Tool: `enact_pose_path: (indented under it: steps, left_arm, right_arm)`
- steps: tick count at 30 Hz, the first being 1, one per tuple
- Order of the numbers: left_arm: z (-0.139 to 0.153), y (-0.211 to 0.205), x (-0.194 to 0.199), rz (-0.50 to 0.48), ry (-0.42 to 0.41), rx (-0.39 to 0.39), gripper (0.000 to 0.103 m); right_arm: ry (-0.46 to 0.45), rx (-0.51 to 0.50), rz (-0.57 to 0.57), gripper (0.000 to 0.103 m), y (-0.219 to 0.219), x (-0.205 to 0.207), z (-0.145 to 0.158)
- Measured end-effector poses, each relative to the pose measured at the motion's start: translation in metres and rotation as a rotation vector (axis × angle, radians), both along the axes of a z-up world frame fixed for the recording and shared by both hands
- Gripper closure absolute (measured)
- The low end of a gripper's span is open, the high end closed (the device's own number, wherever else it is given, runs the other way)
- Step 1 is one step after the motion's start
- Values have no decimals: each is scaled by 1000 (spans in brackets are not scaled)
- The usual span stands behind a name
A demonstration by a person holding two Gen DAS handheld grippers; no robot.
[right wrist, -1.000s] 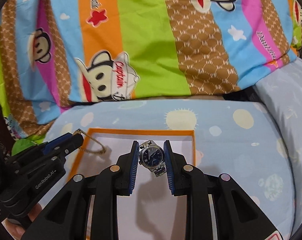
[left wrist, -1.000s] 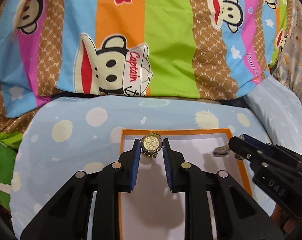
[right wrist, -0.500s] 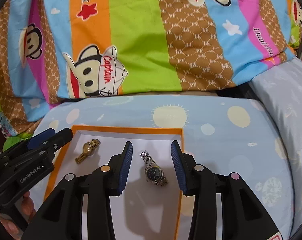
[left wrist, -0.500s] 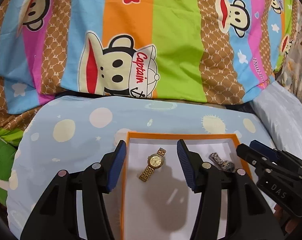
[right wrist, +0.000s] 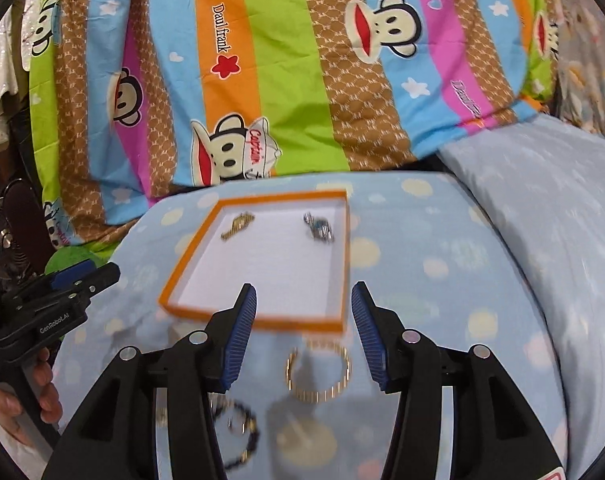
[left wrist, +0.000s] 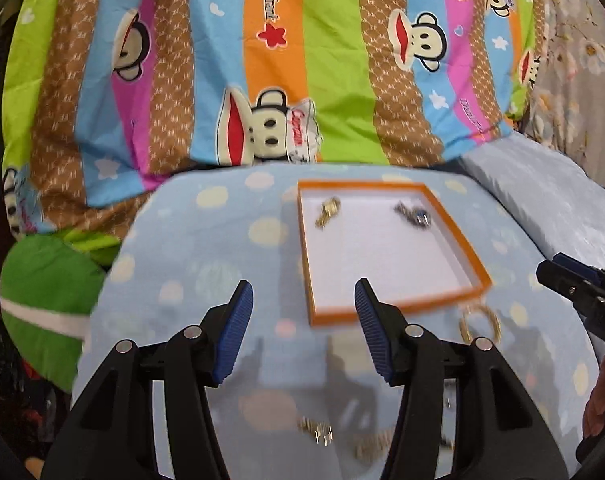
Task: Organize jewelry
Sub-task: 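Lift both tools out of the box back toward the jewelry, then grasp the pearl bracelet with the left tool and lift it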
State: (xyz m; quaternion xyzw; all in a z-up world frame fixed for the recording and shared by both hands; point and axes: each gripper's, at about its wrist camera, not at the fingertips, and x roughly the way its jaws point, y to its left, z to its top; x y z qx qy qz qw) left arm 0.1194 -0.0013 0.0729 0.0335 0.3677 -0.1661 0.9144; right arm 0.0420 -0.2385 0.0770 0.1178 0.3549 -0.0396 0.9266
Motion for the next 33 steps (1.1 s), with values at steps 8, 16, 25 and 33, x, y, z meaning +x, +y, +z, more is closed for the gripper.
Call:
enact_pose_path:
  steps: [8,16,25,33]
  left_arm:
    - [-41,12,-60,-13,105,-33,52]
    - [-70,4,-89,-24,142,-22,44]
    - [-75,-32,-71,-88,125,23,39]
    - [-84,-38,-61,-114,170,22,56]
  right_arm:
    - [85,6,-24,54,19,-60,-43]
    - [142,17,8,54,39,-80,-72]
    - [144,32,31,54,46,-80,-78]
    - [147,39,24,54,43,-79,-79]
